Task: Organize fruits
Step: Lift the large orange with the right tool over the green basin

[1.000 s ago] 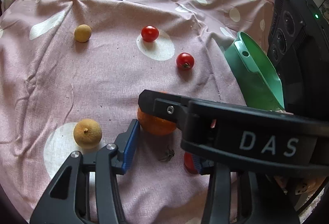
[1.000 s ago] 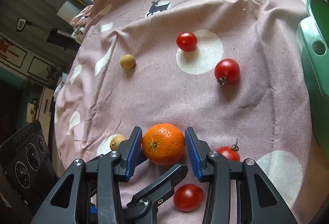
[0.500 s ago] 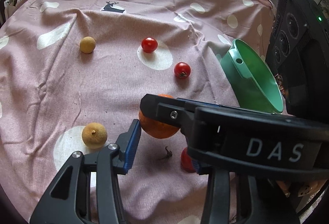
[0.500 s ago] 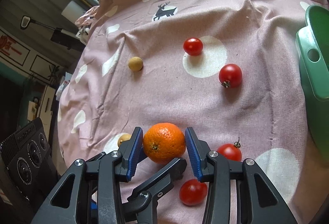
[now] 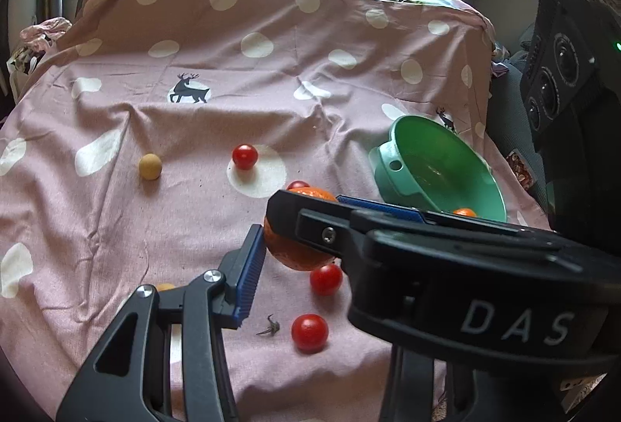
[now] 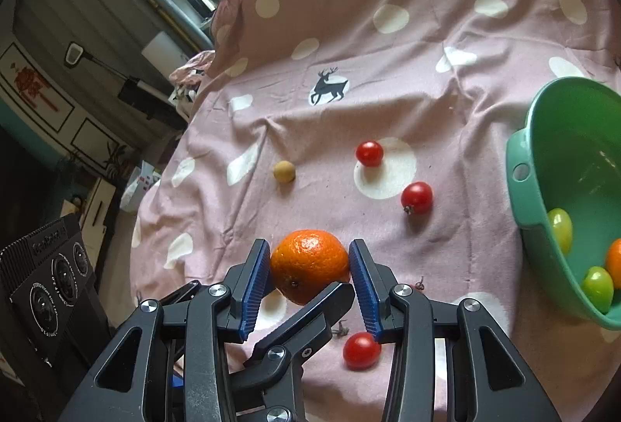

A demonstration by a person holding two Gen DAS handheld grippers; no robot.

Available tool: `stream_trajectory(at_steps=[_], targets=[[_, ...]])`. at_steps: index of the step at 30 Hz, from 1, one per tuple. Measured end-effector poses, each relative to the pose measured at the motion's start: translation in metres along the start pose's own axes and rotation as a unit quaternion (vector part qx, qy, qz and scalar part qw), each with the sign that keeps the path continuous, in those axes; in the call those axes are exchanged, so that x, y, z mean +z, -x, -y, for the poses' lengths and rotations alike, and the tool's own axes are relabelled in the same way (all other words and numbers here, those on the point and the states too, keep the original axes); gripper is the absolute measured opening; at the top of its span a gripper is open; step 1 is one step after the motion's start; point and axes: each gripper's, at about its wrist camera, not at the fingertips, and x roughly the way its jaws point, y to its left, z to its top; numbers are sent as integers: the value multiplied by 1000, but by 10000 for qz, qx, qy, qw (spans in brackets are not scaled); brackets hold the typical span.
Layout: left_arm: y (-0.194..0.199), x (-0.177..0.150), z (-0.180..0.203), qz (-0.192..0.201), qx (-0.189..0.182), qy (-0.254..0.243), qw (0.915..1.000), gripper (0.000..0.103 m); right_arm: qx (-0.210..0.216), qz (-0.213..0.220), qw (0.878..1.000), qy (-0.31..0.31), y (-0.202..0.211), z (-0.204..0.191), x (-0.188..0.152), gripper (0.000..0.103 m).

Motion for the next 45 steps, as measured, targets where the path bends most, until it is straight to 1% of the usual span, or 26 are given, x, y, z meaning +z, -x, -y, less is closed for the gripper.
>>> stream_trajectory(at_steps=[5, 17, 24, 34, 45], targets=[[3, 8, 19, 138, -23, -170, 9998, 42, -22, 244, 9997, -48, 19, 7, 4, 45], [1, 21, 60, 245, -182, -496, 9983, 43, -204, 695, 9970, -265, 54, 30, 10, 46], [-6, 29, 83, 242, -330, -641, 9971, 43, -296, 899, 9948, -382, 72, 46, 11, 46], [-21, 39, 121, 215, -602, -932, 9936, 42, -445, 1188, 9894, -705, 98, 79, 10, 46], [-47, 43, 153, 53, -808, -1160, 9899, 42, -572, 1303, 9835, -1121, 115, 116, 7, 46]])
